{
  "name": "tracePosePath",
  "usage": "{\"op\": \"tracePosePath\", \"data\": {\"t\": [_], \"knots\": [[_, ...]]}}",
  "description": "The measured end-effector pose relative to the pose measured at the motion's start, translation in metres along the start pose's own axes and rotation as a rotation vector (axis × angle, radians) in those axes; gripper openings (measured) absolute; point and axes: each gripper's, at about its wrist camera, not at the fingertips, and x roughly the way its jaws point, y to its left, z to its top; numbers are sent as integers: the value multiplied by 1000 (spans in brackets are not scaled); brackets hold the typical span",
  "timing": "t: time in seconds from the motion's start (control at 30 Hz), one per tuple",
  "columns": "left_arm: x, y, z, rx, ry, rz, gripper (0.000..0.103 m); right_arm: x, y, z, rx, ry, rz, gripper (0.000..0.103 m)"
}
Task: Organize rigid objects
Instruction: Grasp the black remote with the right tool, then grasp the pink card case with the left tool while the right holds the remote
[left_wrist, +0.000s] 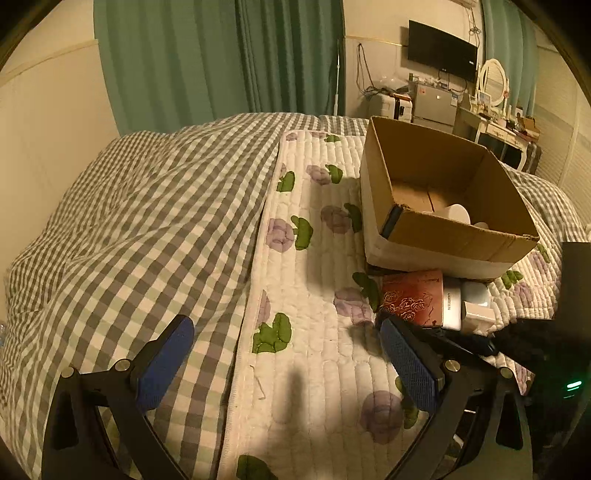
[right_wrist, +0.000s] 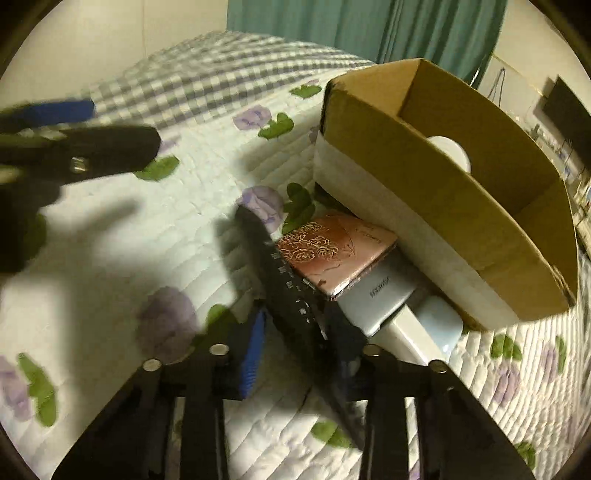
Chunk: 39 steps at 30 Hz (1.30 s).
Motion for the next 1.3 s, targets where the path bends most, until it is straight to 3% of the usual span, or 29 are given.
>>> {"op": "tracePosePath", "data": {"t": [0.07, 0.23, 0.5, 0.6, 0.67, 0.73, 0.83, 0.97, 1.07, 1.17, 1.3], "knots": [[-1, -2, 1, 5, 1, -2, 103, -12, -5, -3, 41, -19, 26, 20], [2, -21, 3, 35, 17, -29, 103, -50, -26, -13, 128, -91, -8, 19], [35, -84, -2, 97, 91, -103, 103, -71, -79, -41, 310, -89, -152, 19], [57, -108, -8, 152, 138, -112, 102, -71, -94, -49, 369, -87, -119, 19], [71, -117, -12, 206, 160, -72, 96, -71, -97, -50, 379, -91, -106, 19], [83, -117, -14, 220, 186, -38, 83, -73, -99, -52, 384, -98, -95, 19], [93, -107, -13, 169, 221, -69, 80, -74, -101, -56, 394, -103, -81, 19], [88, -105, -10, 172, 207, -83, 73, -71, -105, -58, 419, -101, -72, 19], [77, -99, -6, 181, 166, -70, 61, -71, -104, -59, 419, -102, -75, 19], [65, -84, 5, 159, 115, -68, 59, -71, -102, -58, 411, -96, -80, 19], [69, -76, 15, 143, 111, -96, 59, -67, -100, -57, 402, -82, -87, 19]]}}
